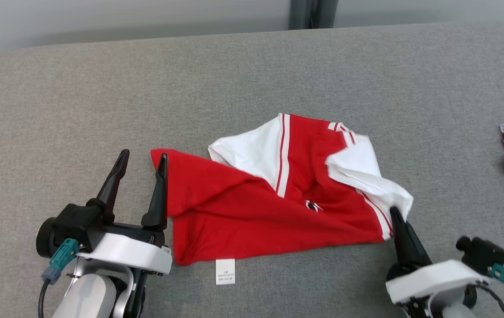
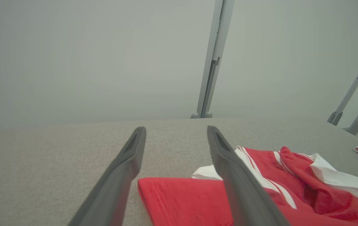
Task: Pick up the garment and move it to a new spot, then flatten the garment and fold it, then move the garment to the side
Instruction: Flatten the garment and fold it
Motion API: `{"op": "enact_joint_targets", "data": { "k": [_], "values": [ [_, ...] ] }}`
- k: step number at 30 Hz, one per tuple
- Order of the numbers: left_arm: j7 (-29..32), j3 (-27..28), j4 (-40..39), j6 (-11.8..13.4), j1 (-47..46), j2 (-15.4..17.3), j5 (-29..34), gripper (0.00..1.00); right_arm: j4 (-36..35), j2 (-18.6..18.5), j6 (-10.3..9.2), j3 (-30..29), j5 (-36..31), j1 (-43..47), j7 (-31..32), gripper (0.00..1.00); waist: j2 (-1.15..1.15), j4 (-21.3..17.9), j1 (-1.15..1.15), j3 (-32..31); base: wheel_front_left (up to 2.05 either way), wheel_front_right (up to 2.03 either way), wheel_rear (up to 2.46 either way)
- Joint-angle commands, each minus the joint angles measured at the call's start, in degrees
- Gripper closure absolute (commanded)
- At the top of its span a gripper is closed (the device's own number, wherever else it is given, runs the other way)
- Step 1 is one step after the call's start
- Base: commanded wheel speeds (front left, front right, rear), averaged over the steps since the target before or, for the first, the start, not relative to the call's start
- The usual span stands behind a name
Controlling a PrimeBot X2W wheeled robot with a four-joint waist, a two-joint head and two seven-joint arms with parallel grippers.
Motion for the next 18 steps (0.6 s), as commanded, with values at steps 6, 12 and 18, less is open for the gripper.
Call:
{"op": "enact_joint_targets", "data": {
  "k": [6, 12, 18],
  "values": [
    [0.8, 0.2, -0.9, 0.7, 0.9, 0.8, -0.1, 0.00, 1.8, 0.1, -0.02, -2.5, 2.1, 3.7, -0.6, 0.00, 0.00, -0.8, 0.00, -0.3, 0.00, 0.00, 0.00],
    [1.1, 0.6, -1.5, 1.6, 1.6, 1.5, -0.1, 0.00, -1.0, 0.1, -0.02, -7.9, -2.8, 4.4, -0.7, 0.00, 0.00, -1.2, 0.00, -0.9, 0.00, 0.00, 0.00],
    [0.7, 1.8, -2.3, 3.0, 2.9, 2.2, -0.3, 0.00, -9.7, -2.1, -0.02, -15.8, -16.7, 4.7, -0.7, 0.00, 0.00, -1.7, 0.00, -2.0, 0.00, 0.00, 0.00]
  ]
}}
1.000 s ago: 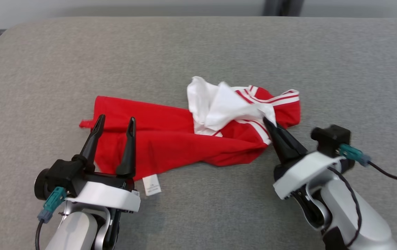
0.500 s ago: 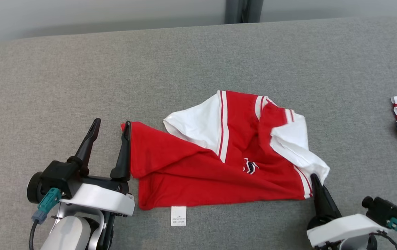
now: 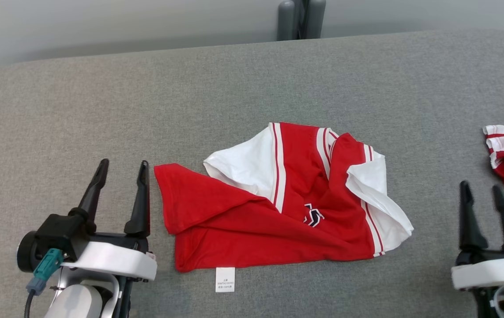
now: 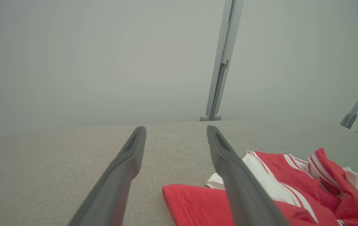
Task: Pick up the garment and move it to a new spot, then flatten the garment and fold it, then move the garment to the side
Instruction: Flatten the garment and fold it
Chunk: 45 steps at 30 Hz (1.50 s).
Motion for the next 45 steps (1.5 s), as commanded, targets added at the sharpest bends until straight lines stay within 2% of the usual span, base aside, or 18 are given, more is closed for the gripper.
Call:
{"op": "enact_joint_targets", "data": {
  "k": [1, 7, 13, 22, 38, 41, 45],
  "values": [
    [-0.3, 0.5, -0.3, 0.3, 0.2, 0.4, -0.1, 0.00, -1.0, -0.7, -0.02, -0.6, -2.0, -0.3, -0.3, 0.00, 0.00, -0.2, 0.00, -0.2, 0.00, 0.00, 0.00],
    [-0.5, 1.5, -0.7, 1.9, 2.1, 1.4, 0.4, 0.00, -8.0, -1.9, -0.02, -2.3, -14.4, -1.6, 2.6, 0.00, 0.00, -0.6, 0.00, -2.3, 0.00, 0.00, 0.00],
    [-0.2, 1.3, -1.2, 3.0, 5.0, 2.0, 0.5, 0.00, -12.7, -1.3, -0.03, 0.3, -19.3, 1.5, 7.4, 0.00, 0.00, -0.6, 0.00, -5.3, 0.00, 0.00, 0.00],
    [0.9, 1.0, -2.6, 4.2, 9.0, 2.5, 0.2, 0.00, -15.7, 0.2, -0.02, 1.4, -19.9, 7.4, 10.8, 0.00, 0.00, -0.9, 0.00, -8.3, 0.00, 0.00, 0.00],
    [2.0, -0.5, -4.9, 5.2, 7.8, 2.7, 1.4, 0.00, -17.3, 0.7, -0.03, 0.9, -19.6, 7.0, 12.2, 0.00, 0.00, 0.0, 0.00, -7.4, 0.00, 0.00, 0.00],
    [3.3, -2.6, -4.5, 3.9, 5.9, 2.9, 2.6, 0.00, -17.4, 0.8, -0.03, 1.2, -19.2, 6.2, 12.4, 0.00, 0.00, 0.3, 0.00, -6.0, 0.00, 0.00, 0.00],
    [6.1, -5.5, -2.0, 0.9, 4.5, 2.3, 0.8, 0.00, -17.0, 0.9, -0.03, 2.1, -19.1, 5.3, 12.3, 0.00, 0.00, -0.1, 0.00, -4.3, 0.00, 0.00, 0.00]
  ]
}}
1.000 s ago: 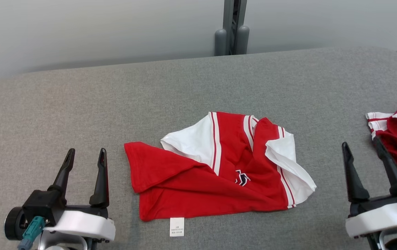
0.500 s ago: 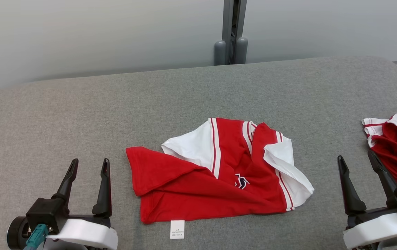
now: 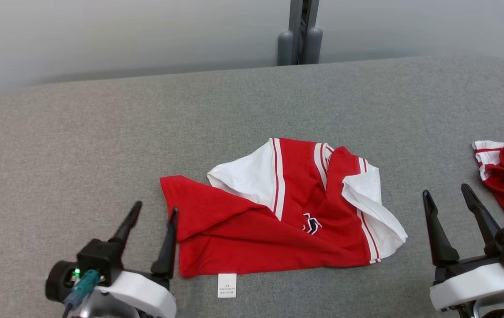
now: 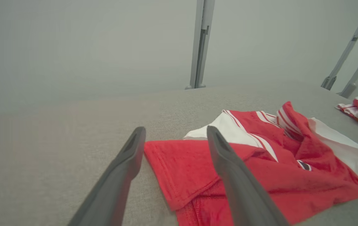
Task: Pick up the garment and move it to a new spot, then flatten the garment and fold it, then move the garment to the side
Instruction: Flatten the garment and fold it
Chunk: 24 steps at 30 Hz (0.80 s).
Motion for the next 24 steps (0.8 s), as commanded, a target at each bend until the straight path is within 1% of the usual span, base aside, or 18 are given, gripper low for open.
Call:
{"op": "enact_joint_targets", "data": {
  "k": [1, 6, 9, 13, 17, 18, 19, 20, 24],
  "values": [
    [0.8, -0.6, 1.2, -1.1, -1.1, 0.3, -0.4, 0.00, 0.5, -0.2, -0.04, 0.3, 0.4, -0.9, -0.2, 0.00, 0.00, -0.4, 0.00, 0.8, 0.00, 0.00, 0.00],
    [4.5, -4.9, 6.9, -5.0, -0.5, -0.2, -2.0, 0.00, 2.1, 0.2, -0.03, 1.6, 1.0, -1.9, -1.1, 0.00, 0.00, -1.4, 0.00, 2.3, 0.00, 0.00, 0.00],
    [6.1, -6.2, 10.8, -6.5, -0.5, -0.6, -2.8, 0.00, 2.9, 0.4, -0.04, 2.4, 1.4, -2.4, -1.5, 0.00, 0.00, -2.0, 0.00, 3.2, 0.00, 0.00, 0.00],
    [7.2, -6.5, 15.3, -7.1, -1.7, -0.7, -3.5, 0.00, 4.0, 0.5, -0.03, 2.8, 1.6, -3.3, -2.0, 0.00, 0.00, -2.7, 0.00, 4.2, 0.00, 0.00, 0.00],
    [8.2, -7.1, 16.7, -7.9, -2.0, -1.0, -4.3, 0.00, 4.9, 0.5, -0.04, 2.5, 1.7, -3.5, -2.1, 0.00, 0.00, -2.9, 0.00, 4.7, 0.00, 0.00, 0.00],
    [8.1, -7.0, 16.6, -8.0, -2.0, -0.9, -4.5, 0.24, 5.1, 0.4, -0.03, 2.3, 1.9, -3.7, -2.2, 0.00, 0.00, -3.0, 0.00, 4.8, 0.00, 0.00, 0.00],
    [8.1, -7.0, 16.4, -8.0, -2.1, -0.9, -4.6, 0.79, 5.3, 0.3, -0.03, 2.1, 1.9, -3.8, -2.1, 0.00, 0.00, -2.9, 0.00, 4.8, 0.00, 0.00, 0.00],
    [8.2, -7.1, 16.1, -8.1, -2.1, -0.8, -4.6, 1.00, 5.6, 0.3, -0.04, 1.9, 2.0, -4.0, -2.0, 0.00, 0.00, -2.7, 0.00, 4.9, 0.00, 0.00, 0.00],
    [8.4, -7.1, 14.4, -7.9, -2.2, -0.3, -4.4, 1.00, 6.6, -0.8, -0.03, 2.4, 2.1, -5.3, -0.7, 0.00, 0.00, -2.0, 0.00, 5.2, 0.00, 0.00, 0.00]
  ]
}}
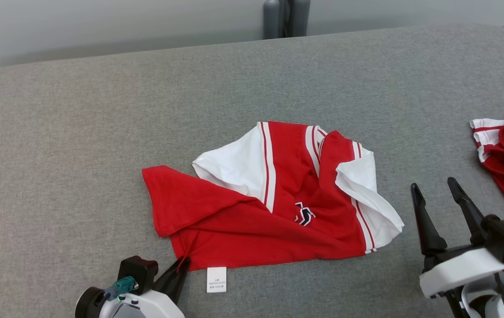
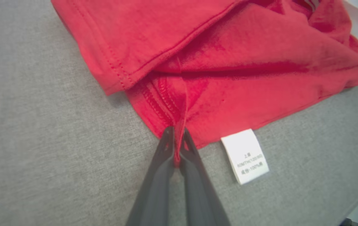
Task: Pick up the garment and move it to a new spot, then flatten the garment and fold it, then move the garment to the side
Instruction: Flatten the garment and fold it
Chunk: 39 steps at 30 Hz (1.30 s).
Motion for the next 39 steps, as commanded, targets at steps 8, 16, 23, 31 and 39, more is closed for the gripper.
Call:
{"op": "enact_joint_targets", "data": {
  "k": [8, 16, 23, 31, 39],
  "values": [
    [0.8, -1.0, -2.6, -0.2, -2.5, 0.1, 1.1, 1.00, 5.4, -5.5, -0.03, 7.9, 1.5, -7.0, 2.7, 0.00, 0.00, 2.8, 0.00, 2.2, 0.00, 0.00, 0.00],
    [-0.4, -2.0, -2.6, -0.7, -5.1, -1.0, 1.6, 1.00, 13.3, -9.8, -0.03, 16.4, 3.4, -14.2, 5.6, 0.22, 0.00, 5.2, 0.00, 4.9, 0.00, 0.00, 0.00],
    [-2.6, -2.0, -4.6, -0.8, -5.9, -1.8, 1.6, 1.00, 14.5, -10.6, -0.03, 14.1, 6.0, -16.2, 4.0, 1.00, 0.00, 5.7, 0.00, 5.0, 0.00, 0.00, 0.00],
    [-4.3, 0.9, -13.5, 0.4, -7.2, -0.1, 1.1, 1.00, 5.3, -8.0, -0.02, 2.8, 9.0, -14.2, 0.1, 1.00, 0.00, 3.8, 0.00, 3.3, 0.00, 0.00, 0.00],
    [-3.4, 5.8, -25.0, 2.6, -10.4, 2.6, 1.0, 1.00, -8.1, -6.1, -0.02, -4.0, 13.8, -17.1, -0.7, 1.00, 0.00, 1.5, 0.00, 0.9, 0.00, 0.00, 0.00]
  ]
}}
